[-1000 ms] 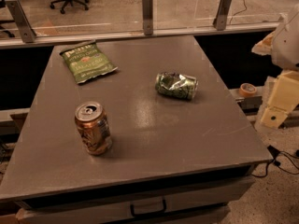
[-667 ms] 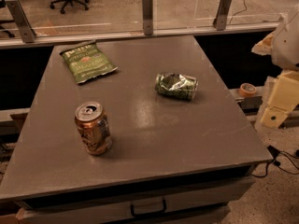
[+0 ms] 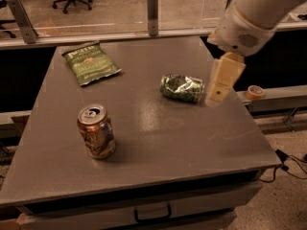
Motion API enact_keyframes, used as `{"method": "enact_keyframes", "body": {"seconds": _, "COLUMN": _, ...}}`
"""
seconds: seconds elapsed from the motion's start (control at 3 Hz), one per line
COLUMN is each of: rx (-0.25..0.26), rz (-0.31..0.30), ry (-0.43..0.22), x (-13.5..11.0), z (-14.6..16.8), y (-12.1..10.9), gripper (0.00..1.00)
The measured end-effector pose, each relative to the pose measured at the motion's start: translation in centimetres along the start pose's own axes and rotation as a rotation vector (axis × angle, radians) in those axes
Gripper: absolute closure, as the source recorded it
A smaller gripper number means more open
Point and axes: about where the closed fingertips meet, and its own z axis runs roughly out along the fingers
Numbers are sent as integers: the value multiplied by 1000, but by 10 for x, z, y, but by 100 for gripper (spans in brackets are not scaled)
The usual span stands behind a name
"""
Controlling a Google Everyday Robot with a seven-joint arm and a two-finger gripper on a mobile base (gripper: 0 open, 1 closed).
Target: Place green can upright
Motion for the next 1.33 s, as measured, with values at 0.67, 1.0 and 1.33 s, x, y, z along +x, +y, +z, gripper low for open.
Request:
{"method": "enact_keyframes", "body": {"seconds": 0.67, "rx": -22, "rz": 83, "ry": -15, "x": -64, "z": 85, "y": -56, "gripper": 0}}
{"method": "enact_keyframes", "body": {"seconds": 1.0, "rx": -59, "rz": 174, "ry": 27, "x": -59, "z": 125, "y": -70, "gripper": 0}}
{"method": "enact_keyframes", "body": {"seconds": 1.33, "rx": -109, "rz": 260, "ry": 83, "x": -46, "z": 159, "y": -73, "gripper": 18}}
